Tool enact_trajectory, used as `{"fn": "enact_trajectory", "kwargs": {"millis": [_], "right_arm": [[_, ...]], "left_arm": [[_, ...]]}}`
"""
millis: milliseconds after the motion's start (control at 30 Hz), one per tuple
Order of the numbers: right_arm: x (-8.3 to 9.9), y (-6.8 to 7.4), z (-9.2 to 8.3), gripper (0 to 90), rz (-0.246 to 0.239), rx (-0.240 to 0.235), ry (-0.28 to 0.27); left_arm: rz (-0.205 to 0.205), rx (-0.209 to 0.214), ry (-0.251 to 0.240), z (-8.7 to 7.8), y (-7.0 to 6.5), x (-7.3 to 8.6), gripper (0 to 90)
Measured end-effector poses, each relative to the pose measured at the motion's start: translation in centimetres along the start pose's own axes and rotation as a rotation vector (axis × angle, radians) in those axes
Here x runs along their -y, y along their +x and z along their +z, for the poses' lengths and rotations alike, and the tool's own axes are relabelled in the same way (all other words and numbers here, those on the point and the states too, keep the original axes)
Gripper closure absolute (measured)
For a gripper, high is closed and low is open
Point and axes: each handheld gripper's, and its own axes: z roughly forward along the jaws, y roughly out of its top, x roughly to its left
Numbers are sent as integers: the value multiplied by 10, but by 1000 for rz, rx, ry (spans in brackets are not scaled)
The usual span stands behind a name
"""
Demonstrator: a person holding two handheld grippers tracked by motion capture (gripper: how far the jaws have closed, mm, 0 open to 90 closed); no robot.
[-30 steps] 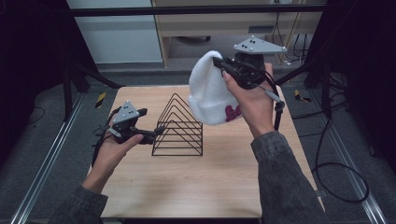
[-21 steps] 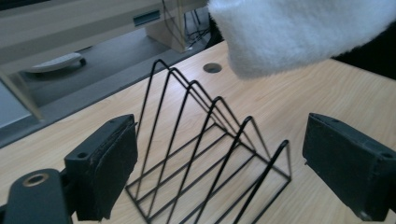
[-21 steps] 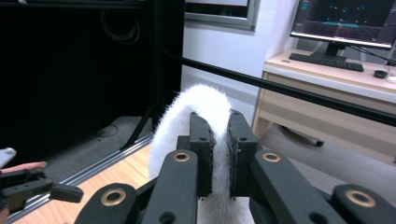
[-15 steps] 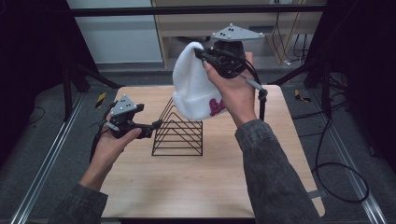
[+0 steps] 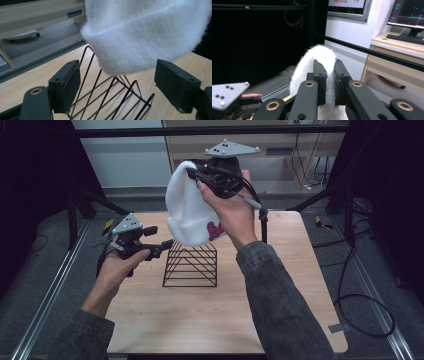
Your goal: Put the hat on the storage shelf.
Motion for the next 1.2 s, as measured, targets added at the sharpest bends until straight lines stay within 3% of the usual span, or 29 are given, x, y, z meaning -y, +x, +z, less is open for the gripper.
{"fn": "enact_trajectory", "kwargs": {"millis": [233, 300, 400, 733, 867, 967, 1067, 1100, 1167, 1200], "right_arm": [[0, 13, 6, 834, 16, -15, -2], [1, 19, 6, 834, 14, -14, 0], [4, 28, 8, 834, 14, -19, -6], [-1, 37, 20, 834, -14, -72, 6], [-2, 38, 21, 834, -11, -91, -10], [-1, 40, 21, 835, -14, -100, -6], [-1, 40, 20, 834, -20, -107, -5], [-1, 39, 19, 834, -19, -111, -6], [-1, 37, 17, 834, -24, -110, -5], [-1, 36, 16, 834, -28, -107, -6]], "left_arm": [[-33, 28, -19, 3, 3, 4, 245], [-18, 18, -37, -1, 2, 4, 265], [-32, 7, -59, -5, 6, 5, 280], [-55, 5, -30, -6, 24, 10, 118], [-80, 52, -29, -4, 25, 10, 114], [-79, 77, -28, -1, 23, 11, 226], [-66, 78, -15, 2, 23, 11, 485], [-53, 73, -14, 4, 23, 11, 615], [-72, 98, -22, 6, 23, 10, 781], [-73, 95, -24, 6, 22, 10, 822]]}}
